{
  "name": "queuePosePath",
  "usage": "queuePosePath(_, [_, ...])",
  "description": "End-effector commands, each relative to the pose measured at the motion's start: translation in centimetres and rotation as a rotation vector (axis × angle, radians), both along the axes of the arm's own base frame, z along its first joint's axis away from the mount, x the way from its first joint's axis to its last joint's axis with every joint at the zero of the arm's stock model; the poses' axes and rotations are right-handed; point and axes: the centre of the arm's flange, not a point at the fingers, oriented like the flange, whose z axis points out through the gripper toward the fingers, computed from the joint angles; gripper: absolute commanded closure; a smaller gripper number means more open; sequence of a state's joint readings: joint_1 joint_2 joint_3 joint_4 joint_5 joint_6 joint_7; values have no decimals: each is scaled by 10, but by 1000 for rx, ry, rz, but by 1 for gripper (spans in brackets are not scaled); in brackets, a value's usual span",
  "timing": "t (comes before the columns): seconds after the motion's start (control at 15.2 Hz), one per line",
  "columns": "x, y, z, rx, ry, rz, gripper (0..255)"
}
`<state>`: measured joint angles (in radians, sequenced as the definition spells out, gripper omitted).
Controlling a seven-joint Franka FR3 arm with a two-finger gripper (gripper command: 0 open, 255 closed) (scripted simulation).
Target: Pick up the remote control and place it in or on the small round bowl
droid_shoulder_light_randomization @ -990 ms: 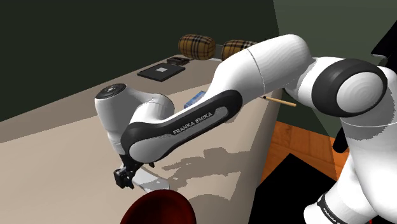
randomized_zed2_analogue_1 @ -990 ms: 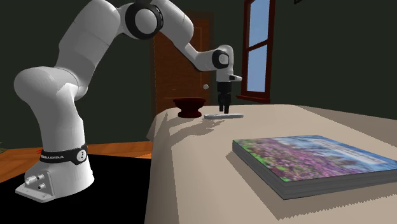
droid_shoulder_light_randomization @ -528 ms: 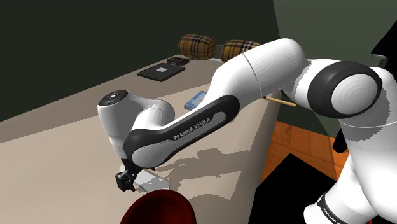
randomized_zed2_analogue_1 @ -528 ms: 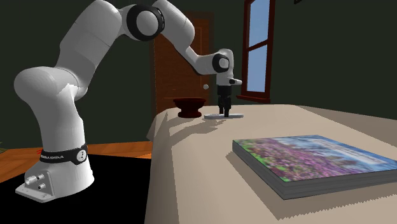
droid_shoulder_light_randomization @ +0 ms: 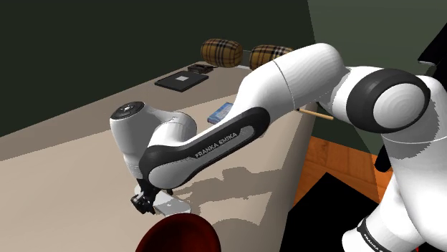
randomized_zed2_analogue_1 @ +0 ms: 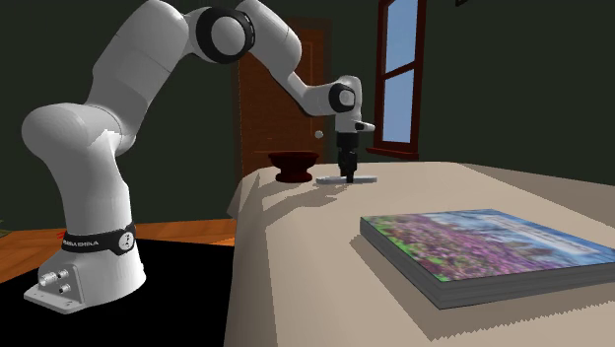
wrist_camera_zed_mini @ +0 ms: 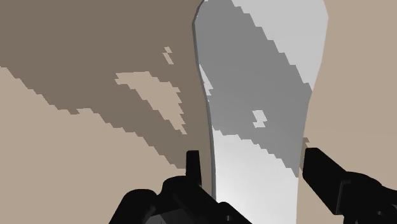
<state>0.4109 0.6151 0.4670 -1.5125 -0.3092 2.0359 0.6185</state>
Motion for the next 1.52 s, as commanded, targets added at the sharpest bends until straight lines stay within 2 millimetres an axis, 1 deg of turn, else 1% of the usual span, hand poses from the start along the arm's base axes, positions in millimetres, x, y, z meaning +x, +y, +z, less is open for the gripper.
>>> queuePosePath(0.0, [0, 0, 0, 0, 0, 0, 255])
queuePosePath(0.26, [0, 0, 0, 0, 0, 0, 255])
queuePosePath(1.45, [0, 0, 95, 0, 0, 0, 255])
